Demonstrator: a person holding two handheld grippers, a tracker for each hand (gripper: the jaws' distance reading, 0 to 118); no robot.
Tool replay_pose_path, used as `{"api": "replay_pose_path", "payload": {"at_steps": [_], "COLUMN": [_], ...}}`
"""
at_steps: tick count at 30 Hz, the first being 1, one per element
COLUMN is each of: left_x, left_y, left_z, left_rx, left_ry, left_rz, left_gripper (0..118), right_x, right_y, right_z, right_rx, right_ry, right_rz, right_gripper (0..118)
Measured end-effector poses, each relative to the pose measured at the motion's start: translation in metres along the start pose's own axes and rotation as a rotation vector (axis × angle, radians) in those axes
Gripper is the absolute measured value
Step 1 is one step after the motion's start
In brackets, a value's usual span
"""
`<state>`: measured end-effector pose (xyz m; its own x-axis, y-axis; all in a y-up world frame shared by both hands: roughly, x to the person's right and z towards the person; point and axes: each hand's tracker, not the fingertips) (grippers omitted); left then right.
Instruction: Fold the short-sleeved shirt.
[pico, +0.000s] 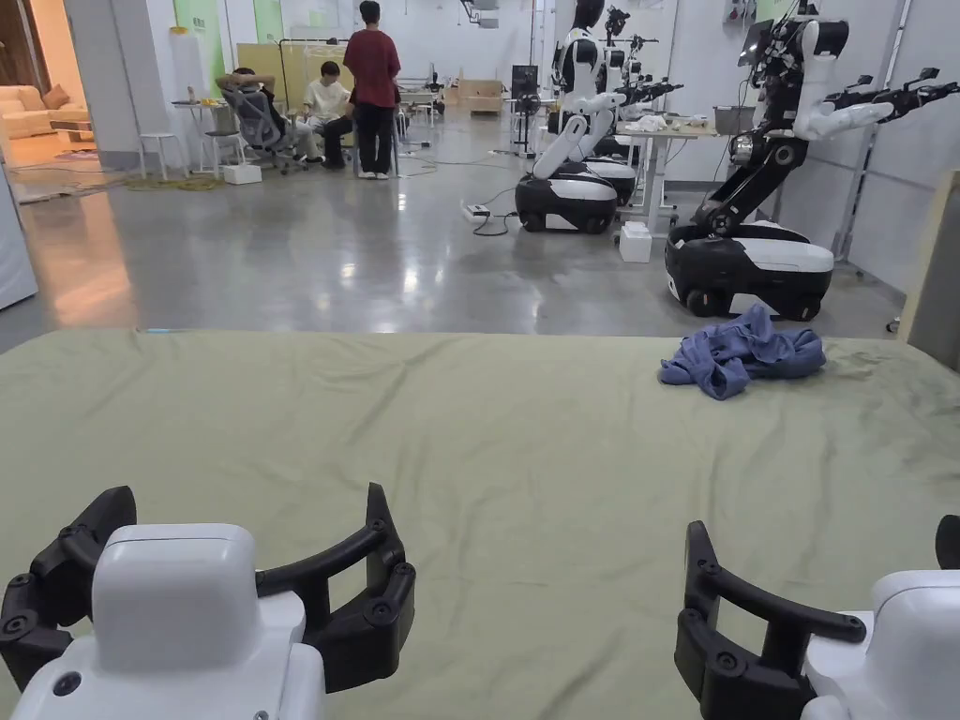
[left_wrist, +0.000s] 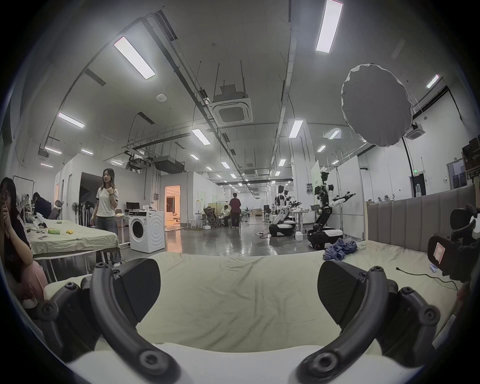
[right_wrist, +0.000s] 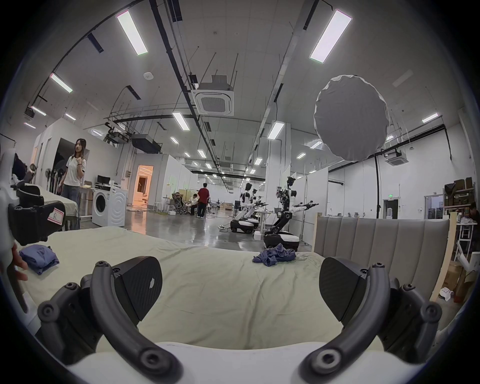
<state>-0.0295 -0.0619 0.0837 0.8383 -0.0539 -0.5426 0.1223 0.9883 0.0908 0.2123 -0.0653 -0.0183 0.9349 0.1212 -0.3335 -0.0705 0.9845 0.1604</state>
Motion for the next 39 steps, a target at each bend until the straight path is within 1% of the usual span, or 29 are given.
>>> {"api": "replay_pose_path", "payload": {"at_steps": [4,6,9,11,13,15,19,22,23,25,30,39], "left_x": [0.0,0.0,0.001,0.002,0.001,-0.003,-0.01,-0.007,-0.004,0.0,0.002,-0.001], "left_y": [0.0,0.001,0.0,-0.001,-0.001,-0.002,-0.005,-0.002,-0.002,-0.001,-0.005,0.0], "left_z": [-0.005,-0.008,-0.015,-0.021,-0.028,-0.033,-0.04,-0.044,-0.044,-0.045,-0.04,-0.037], "left_rx": [-0.062,-0.105,-0.175,-0.248,-0.341,-0.405,-0.476,-0.521,-0.534,-0.539,-0.505,-0.476], "left_ry": [-0.042,-0.066,-0.092,-0.091,-0.106,-0.137,-0.17,-0.12,-0.094,-0.091,-0.154,-0.175], "left_rz": [-0.004,0.017,0.03,0.038,0.083,0.145,0.263,0.267,0.238,0.167,0.203,0.208], "left_gripper": [118,118,118,118,118,118,118,118,118,118,118,118], "right_x": [0.0,0.001,0.002,0.003,0.004,0.005,0.007,0.007,0.008,0.008,0.009,0.01], "right_y": [0.0,0.0,-0.001,-0.005,-0.009,-0.013,-0.014,-0.013,-0.013,-0.013,-0.013,-0.01], "right_z": [-0.003,-0.006,-0.014,-0.021,-0.026,-0.028,-0.026,-0.025,-0.025,-0.025,-0.025,-0.022], "right_rx": [-0.024,-0.06,-0.154,-0.22,-0.272,-0.277,-0.28,-0.273,-0.271,-0.27,-0.262,-0.237], "right_ry": [0.015,0.038,0.061,0.056,0.049,0.04,0.04,0.044,0.046,0.05,0.047,0.043], "right_rz": [-0.017,-0.028,-0.036,-0.055,-0.077,-0.08,-0.079,-0.088,-0.096,-0.108,-0.103,-0.107], "right_gripper": [118,118,118,118,118,118,118,118,118,118,118,118]}}
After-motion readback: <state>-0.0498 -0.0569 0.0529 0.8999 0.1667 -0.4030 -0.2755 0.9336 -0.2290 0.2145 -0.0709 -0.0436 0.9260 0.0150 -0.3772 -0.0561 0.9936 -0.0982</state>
